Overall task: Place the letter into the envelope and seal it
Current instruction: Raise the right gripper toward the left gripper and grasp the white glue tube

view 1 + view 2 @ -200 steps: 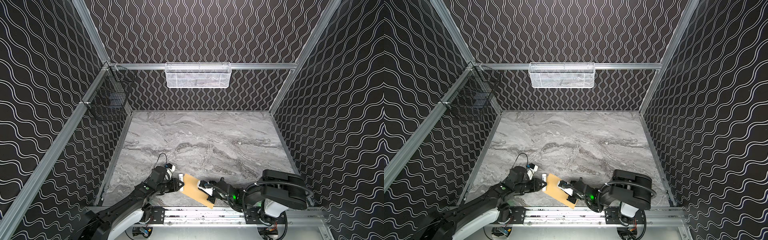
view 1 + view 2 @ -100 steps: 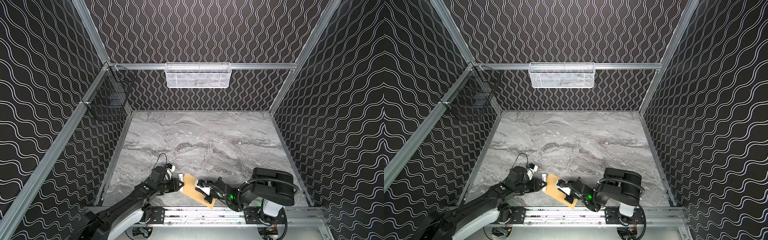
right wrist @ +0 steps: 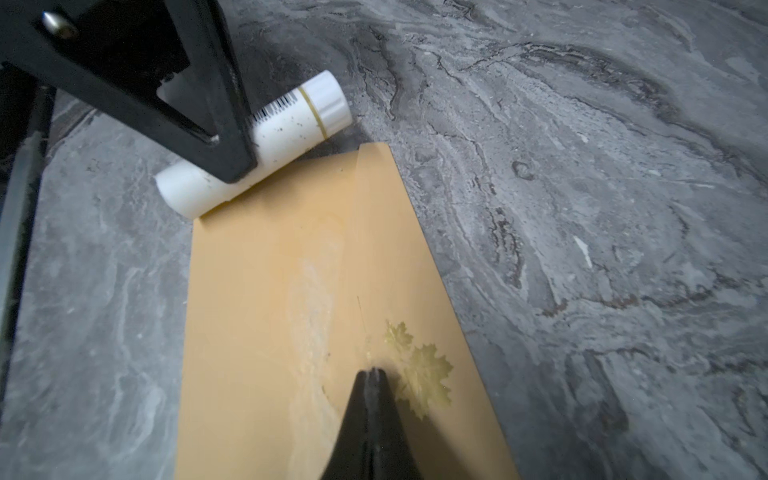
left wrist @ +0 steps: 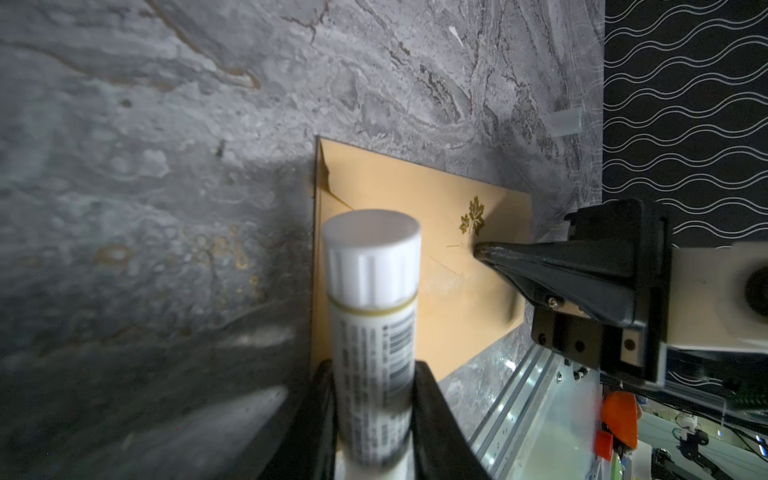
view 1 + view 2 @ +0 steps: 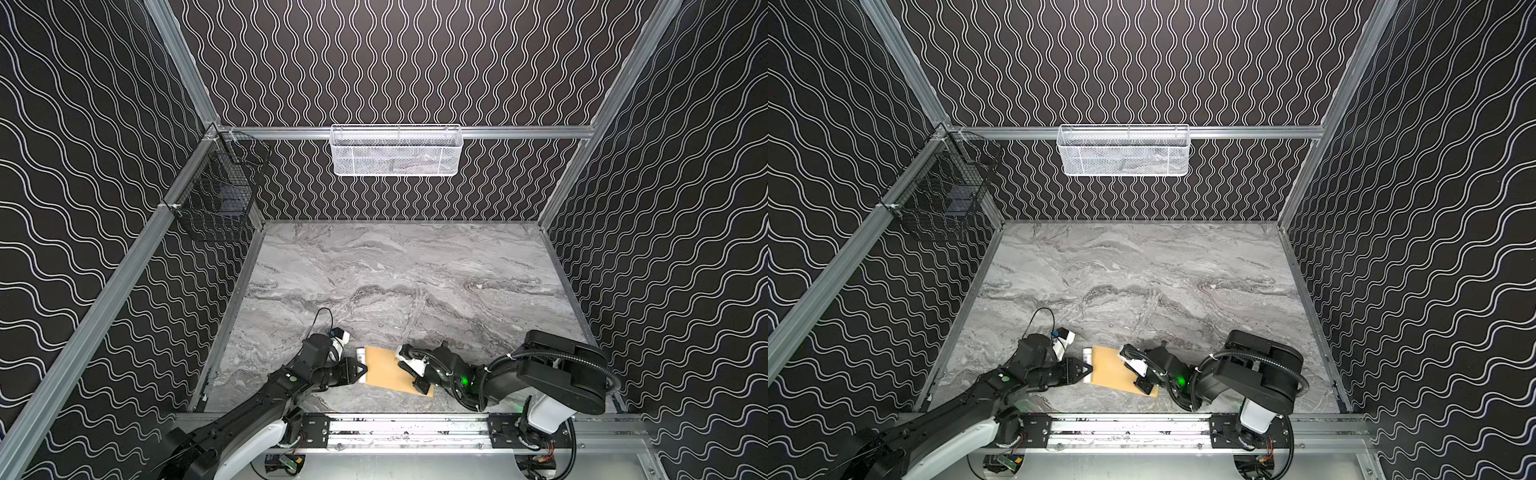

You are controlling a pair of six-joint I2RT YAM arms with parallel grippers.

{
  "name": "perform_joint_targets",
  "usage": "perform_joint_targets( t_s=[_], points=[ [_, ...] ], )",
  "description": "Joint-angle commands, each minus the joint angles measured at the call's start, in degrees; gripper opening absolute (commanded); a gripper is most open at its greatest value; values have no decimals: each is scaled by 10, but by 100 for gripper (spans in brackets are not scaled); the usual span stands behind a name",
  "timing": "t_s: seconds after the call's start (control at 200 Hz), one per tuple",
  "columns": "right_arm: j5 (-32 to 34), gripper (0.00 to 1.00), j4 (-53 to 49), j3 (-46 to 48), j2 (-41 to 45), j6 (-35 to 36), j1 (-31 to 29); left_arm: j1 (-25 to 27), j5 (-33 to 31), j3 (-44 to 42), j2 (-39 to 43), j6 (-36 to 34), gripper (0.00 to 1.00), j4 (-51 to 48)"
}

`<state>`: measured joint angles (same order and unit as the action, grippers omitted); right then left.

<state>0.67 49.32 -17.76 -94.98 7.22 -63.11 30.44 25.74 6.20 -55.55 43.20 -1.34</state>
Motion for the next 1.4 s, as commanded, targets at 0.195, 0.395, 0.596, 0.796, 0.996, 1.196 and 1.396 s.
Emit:
perform_joint_targets(
  t_s=[0.195, 0.395, 0.596, 0.796, 0.996, 1.196, 1.396],
  points=[
    [-3, 13, -265, -46, 195, -30, 25, 15, -2, 59, 31, -34, 0, -25],
    [26, 31, -506, -114, 334, -190, 42, 133, -124, 154, 1, -125, 0, -5],
    [21, 39, -705, -188, 454, -343, 60, 208, -184, 267, -104, -284, 0, -6],
    [-35, 53, -802, -230, 543, -342, 67, 267, -217, 330, -146, -394, 0, -1],
    [-126, 65, -800, -246, 573, -267, 67, 310, -179, 351, -160, -491, 0, -16],
    [-162, 71, -788, -257, 536, -237, 67, 320, -155, 361, -155, -509, 0, -19],
    [-87, 70, -763, -274, 499, -245, 67, 325, -149, 359, -146, -515, 0, -39]
  ],
)
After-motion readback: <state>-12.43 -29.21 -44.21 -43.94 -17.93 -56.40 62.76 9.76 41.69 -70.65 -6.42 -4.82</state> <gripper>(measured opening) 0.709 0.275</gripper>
